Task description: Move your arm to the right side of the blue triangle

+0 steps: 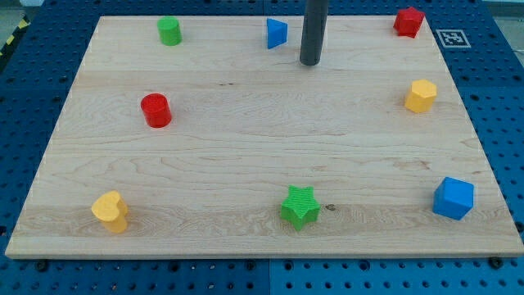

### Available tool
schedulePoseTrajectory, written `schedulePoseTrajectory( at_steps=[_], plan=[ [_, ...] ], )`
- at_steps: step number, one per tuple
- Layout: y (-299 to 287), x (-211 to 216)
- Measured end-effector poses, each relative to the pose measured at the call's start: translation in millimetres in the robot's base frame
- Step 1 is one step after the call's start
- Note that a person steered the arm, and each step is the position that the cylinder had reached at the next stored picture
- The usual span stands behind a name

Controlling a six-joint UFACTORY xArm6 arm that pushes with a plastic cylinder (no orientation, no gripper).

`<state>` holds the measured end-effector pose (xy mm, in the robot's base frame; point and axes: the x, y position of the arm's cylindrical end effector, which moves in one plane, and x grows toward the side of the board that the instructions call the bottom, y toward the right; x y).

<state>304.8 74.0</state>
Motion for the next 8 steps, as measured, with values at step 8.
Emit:
schedulePoseTrajectory(
  at_steps=[8],
  plan=[
    [-29, -66]
  ],
)
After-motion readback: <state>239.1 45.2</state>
